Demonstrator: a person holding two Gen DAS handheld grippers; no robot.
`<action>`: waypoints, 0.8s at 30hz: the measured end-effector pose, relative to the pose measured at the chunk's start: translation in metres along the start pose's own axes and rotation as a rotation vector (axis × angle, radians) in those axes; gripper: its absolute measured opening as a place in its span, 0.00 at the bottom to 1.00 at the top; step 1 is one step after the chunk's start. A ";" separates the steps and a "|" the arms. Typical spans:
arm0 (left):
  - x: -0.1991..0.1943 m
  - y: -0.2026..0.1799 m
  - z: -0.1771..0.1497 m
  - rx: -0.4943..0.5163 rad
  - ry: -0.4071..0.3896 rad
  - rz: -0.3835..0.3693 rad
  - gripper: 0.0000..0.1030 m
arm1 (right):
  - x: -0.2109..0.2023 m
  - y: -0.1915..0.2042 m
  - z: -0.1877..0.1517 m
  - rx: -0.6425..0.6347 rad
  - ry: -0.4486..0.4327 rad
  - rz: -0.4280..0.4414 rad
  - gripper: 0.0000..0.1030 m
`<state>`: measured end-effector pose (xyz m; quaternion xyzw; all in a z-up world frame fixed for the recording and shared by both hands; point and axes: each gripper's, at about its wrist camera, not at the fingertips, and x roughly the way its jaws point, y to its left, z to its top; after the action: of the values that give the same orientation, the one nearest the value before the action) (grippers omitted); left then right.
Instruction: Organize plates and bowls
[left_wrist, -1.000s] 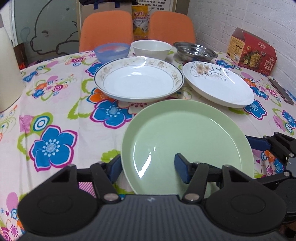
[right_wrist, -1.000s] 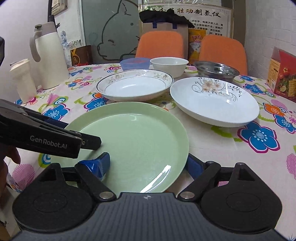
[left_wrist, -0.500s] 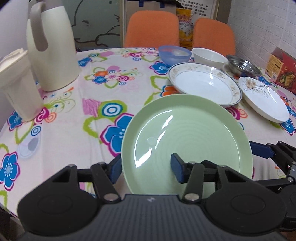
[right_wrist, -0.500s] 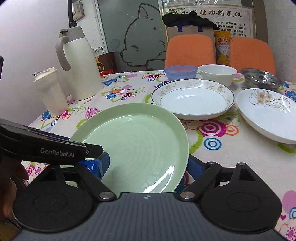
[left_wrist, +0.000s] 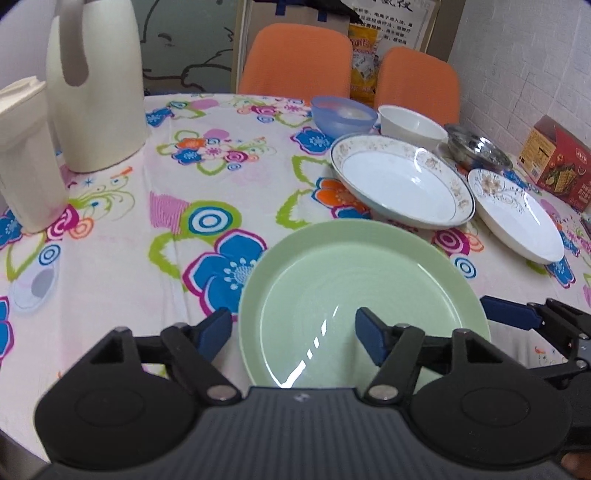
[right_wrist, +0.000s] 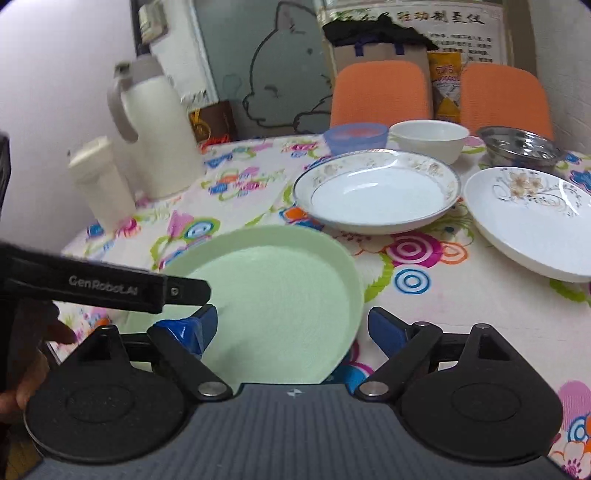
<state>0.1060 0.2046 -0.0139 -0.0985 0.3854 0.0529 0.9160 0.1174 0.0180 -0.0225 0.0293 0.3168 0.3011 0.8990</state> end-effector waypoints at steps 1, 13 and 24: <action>-0.006 0.003 0.002 -0.016 -0.026 -0.001 0.76 | -0.009 -0.009 0.002 0.044 -0.025 -0.009 0.74; -0.008 -0.018 0.024 -0.030 -0.037 -0.012 0.76 | -0.030 -0.043 0.015 0.107 -0.037 -0.105 0.74; -0.013 -0.036 0.047 0.058 -0.115 0.020 0.99 | -0.018 -0.048 0.046 0.019 -0.040 -0.110 0.74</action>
<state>0.1361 0.1795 0.0330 -0.0650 0.3343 0.0564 0.9385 0.1581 -0.0253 0.0127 0.0263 0.3027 0.2475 0.9200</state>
